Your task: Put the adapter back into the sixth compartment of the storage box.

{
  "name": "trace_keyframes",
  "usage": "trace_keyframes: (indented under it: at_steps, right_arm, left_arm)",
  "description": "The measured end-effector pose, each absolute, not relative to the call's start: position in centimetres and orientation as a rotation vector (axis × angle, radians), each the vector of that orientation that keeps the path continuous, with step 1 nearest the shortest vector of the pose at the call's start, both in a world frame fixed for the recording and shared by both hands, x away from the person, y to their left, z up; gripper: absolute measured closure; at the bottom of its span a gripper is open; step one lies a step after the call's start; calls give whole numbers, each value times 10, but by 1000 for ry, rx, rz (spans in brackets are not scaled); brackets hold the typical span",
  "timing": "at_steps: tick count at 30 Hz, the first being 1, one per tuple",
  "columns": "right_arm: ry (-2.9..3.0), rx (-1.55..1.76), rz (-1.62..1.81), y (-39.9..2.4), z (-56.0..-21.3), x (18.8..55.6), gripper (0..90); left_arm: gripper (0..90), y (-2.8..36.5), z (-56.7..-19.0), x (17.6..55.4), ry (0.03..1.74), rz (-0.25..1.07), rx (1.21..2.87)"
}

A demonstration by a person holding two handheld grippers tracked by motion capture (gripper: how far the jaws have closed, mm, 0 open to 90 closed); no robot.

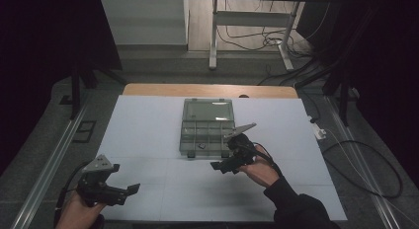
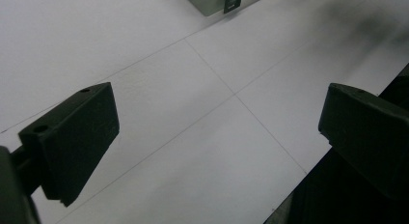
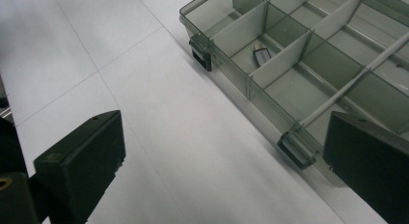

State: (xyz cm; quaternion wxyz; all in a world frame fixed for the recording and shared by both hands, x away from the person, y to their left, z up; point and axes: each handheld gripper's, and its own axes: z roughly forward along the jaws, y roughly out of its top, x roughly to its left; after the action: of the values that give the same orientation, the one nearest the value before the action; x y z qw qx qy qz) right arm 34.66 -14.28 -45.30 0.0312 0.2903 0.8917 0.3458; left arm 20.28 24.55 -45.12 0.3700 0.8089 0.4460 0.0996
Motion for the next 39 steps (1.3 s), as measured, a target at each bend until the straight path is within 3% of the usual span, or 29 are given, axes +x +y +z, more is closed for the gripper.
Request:
trace_keyframes:
  at_steps: [39]
  right_arm:
    - [2685,960,1089,-200,-442,314,0]
  left_arm:
    - [11,245,-451,203,1138,257,2074]
